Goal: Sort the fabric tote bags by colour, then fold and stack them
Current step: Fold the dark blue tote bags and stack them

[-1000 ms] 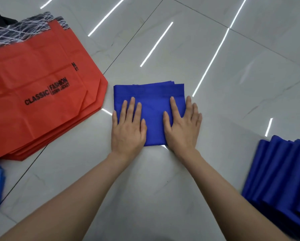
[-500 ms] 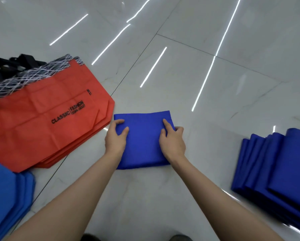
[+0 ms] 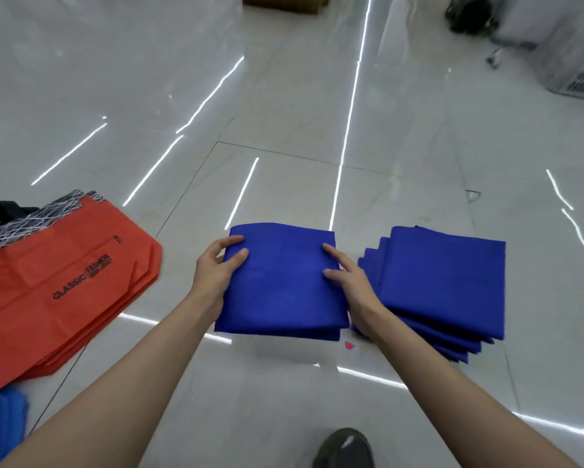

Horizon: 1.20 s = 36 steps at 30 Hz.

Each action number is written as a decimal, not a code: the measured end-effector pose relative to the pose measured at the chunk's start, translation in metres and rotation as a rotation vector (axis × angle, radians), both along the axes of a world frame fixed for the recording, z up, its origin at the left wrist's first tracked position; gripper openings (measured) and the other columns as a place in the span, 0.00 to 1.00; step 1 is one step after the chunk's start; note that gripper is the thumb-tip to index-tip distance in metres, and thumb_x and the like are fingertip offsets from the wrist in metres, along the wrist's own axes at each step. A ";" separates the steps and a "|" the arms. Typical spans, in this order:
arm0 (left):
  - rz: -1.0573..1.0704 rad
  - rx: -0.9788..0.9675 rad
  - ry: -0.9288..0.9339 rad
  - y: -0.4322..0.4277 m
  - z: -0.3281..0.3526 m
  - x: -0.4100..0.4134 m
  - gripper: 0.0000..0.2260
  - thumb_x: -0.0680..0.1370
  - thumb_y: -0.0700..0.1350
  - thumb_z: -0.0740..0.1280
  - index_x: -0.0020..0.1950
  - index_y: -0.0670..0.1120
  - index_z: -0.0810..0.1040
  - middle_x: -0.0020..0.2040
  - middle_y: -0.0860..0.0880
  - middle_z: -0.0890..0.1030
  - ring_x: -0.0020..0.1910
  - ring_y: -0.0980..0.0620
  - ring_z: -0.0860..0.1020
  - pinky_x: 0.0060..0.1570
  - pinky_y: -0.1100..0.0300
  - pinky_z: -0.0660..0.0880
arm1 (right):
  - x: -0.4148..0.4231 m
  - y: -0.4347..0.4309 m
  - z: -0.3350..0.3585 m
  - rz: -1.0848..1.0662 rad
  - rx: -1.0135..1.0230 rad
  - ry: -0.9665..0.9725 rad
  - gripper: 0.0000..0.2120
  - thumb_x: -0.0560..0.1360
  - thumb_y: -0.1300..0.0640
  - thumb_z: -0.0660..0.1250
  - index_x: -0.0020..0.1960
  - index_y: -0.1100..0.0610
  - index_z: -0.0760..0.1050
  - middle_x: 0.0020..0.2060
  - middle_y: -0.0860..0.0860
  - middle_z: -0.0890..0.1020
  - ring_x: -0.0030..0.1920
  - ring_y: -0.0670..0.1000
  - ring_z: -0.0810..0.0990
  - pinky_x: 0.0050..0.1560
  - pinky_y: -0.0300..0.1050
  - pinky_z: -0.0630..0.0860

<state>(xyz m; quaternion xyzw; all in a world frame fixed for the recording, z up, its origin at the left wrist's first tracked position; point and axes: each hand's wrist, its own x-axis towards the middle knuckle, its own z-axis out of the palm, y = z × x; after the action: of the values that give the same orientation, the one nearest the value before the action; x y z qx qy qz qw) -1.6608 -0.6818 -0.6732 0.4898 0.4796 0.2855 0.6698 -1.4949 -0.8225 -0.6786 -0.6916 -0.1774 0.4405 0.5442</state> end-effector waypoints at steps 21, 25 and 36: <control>-0.594 0.447 0.324 -0.143 -0.022 0.228 0.25 0.79 0.46 0.63 0.75 0.45 0.60 0.75 0.46 0.57 0.73 0.50 0.58 0.71 0.58 0.57 | 0.189 -0.156 0.001 -0.301 -0.214 -0.529 0.18 0.81 0.53 0.58 0.70 0.50 0.65 0.68 0.50 0.68 0.61 0.46 0.67 0.59 0.42 0.66; -0.621 0.562 0.572 -0.140 -0.061 0.235 0.29 0.78 0.52 0.63 0.76 0.50 0.56 0.76 0.44 0.51 0.75 0.47 0.52 0.72 0.53 0.55 | 0.190 -0.154 -0.044 -0.188 -0.419 -0.632 0.32 0.78 0.47 0.63 0.77 0.51 0.53 0.72 0.52 0.61 0.71 0.56 0.59 0.70 0.50 0.59; -0.448 -0.220 0.342 -0.109 -0.099 0.219 0.28 0.68 0.58 0.73 0.63 0.46 0.73 0.59 0.48 0.78 0.54 0.47 0.78 0.56 0.53 0.75 | 0.199 -0.139 -0.106 -0.333 -0.287 0.053 0.41 0.63 0.34 0.73 0.66 0.55 0.66 0.57 0.52 0.79 0.53 0.53 0.81 0.53 0.52 0.80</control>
<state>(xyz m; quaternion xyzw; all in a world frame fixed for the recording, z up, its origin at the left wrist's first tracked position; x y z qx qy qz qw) -1.4413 -0.7907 -0.7719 0.5489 0.4935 -0.0098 0.6746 -1.2961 -0.9615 -0.7850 -0.7699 0.0184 0.3833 0.5098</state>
